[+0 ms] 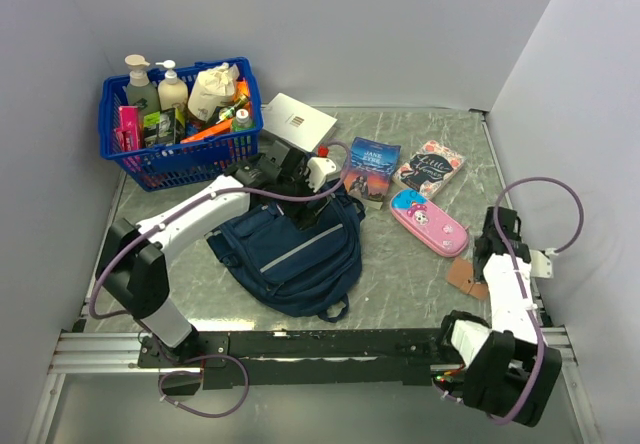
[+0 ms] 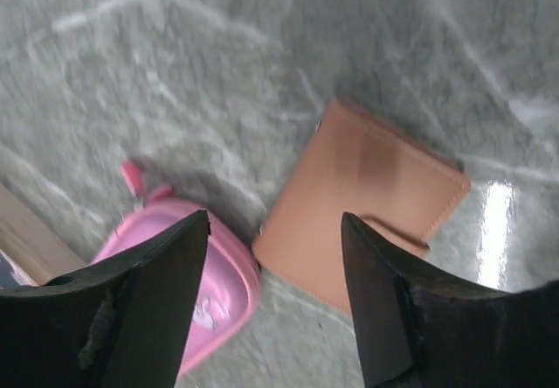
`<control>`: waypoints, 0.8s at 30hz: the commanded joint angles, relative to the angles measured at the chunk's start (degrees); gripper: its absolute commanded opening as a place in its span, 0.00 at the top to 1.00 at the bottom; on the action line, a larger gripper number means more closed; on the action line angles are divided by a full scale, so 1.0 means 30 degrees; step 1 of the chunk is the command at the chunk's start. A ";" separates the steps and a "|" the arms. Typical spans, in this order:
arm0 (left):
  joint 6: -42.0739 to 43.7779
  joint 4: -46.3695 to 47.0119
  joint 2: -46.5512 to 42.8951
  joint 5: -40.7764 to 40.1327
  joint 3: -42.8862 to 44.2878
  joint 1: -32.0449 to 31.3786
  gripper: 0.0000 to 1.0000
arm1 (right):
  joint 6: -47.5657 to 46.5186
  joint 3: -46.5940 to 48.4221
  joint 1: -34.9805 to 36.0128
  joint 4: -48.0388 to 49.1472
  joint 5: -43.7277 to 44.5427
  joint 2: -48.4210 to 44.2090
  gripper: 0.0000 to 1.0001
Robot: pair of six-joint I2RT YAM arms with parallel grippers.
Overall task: Pack the student bag
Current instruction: Move the personal item to the center of the board.
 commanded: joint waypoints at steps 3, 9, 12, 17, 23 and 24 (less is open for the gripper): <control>0.0338 -0.0799 0.0393 0.0613 0.1194 0.0051 0.18 | -0.2554 -0.0203 -0.3181 0.2030 -0.1156 0.1656 0.24; 0.0339 -0.0829 0.0832 0.0701 0.1428 0.0051 0.18 | -0.4608 -0.0376 -0.4825 0.2937 -0.1362 0.1836 0.20; 0.0339 -0.0888 0.1038 0.0730 0.1546 0.0051 0.18 | -0.4843 -0.0349 -0.4972 0.3085 -0.1098 0.1892 0.19; 0.0397 -0.0829 0.1155 0.0789 0.1546 0.0080 0.18 | -0.5691 -0.0231 -0.5615 0.3931 -0.1388 0.2946 0.16; 0.0543 -0.0712 0.1097 0.0672 0.1488 0.0139 0.18 | -0.7156 0.0850 -0.5998 0.4227 -0.2734 0.5522 0.13; 0.0486 -0.0654 0.1039 0.0643 0.1459 0.0139 0.18 | -0.7274 0.1027 -0.5998 0.4198 -0.2883 0.6309 0.13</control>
